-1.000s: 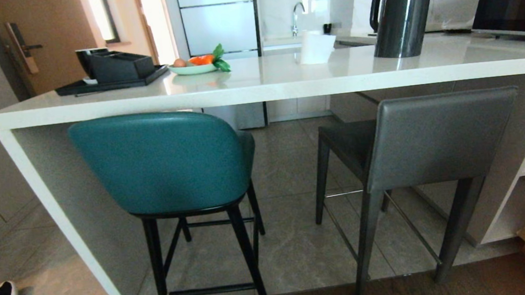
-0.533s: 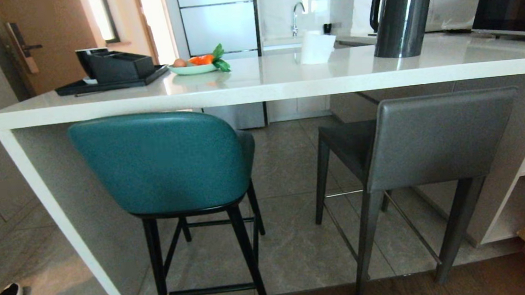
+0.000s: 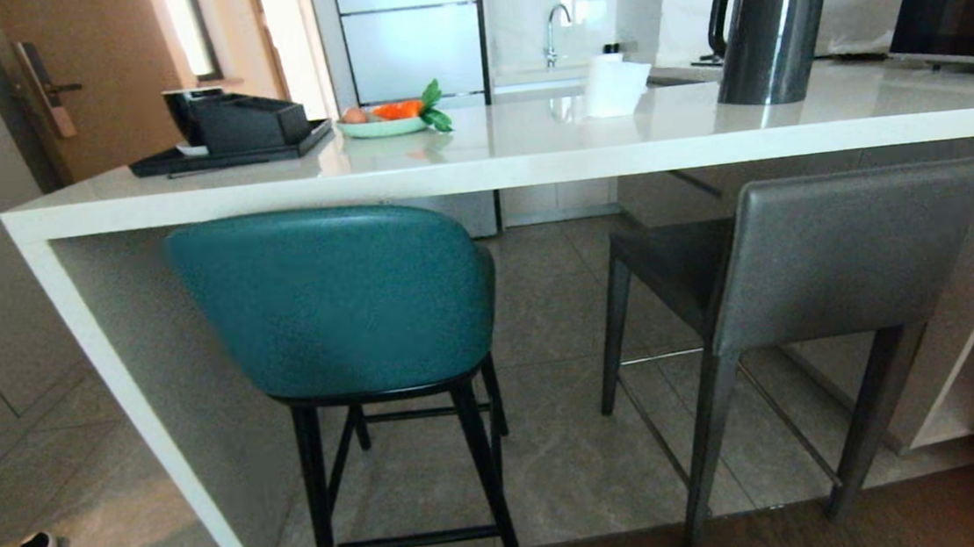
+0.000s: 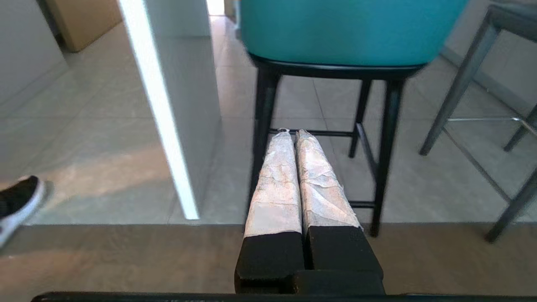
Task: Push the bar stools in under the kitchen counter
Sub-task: Pull the blue chair out from under the dining table
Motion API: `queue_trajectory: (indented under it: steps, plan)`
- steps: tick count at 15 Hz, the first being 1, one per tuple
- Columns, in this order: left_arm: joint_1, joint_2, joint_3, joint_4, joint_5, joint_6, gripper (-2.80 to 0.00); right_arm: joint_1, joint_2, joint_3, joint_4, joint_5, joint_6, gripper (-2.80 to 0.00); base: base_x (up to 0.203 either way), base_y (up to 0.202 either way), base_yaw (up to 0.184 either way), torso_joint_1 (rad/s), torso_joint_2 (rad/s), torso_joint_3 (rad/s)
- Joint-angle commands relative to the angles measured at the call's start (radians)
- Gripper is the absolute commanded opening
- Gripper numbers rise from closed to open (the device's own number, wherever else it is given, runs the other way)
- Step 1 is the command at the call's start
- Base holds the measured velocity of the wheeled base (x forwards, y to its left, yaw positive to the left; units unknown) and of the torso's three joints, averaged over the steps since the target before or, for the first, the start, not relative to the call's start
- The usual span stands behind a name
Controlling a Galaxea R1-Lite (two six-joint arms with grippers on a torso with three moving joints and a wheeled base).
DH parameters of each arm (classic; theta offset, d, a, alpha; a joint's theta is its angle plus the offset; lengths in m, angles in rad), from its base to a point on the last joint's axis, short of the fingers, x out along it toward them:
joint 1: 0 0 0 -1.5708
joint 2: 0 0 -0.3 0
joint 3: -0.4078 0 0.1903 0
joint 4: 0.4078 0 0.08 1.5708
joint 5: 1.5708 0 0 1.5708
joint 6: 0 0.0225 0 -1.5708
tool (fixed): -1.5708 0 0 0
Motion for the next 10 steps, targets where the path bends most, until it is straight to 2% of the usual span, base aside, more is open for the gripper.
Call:
queue_trajectory:
  steps: [1,10]
  plan:
    - [0.000,0.001,0.000,0.001,0.001,0.000,-2.80,0.001,0.001,0.003,-0.001,0.000,-0.001,-2.80,0.000,0.198,0.001,0.005,0.00,0.002]
    - [0.000,0.001,0.000,-0.002,0.001,0.000,-2.80,0.001,0.000,0.005,-0.001,0.000,-0.001,-2.80,0.000,0.196,-0.001,0.001,0.00,0.001]
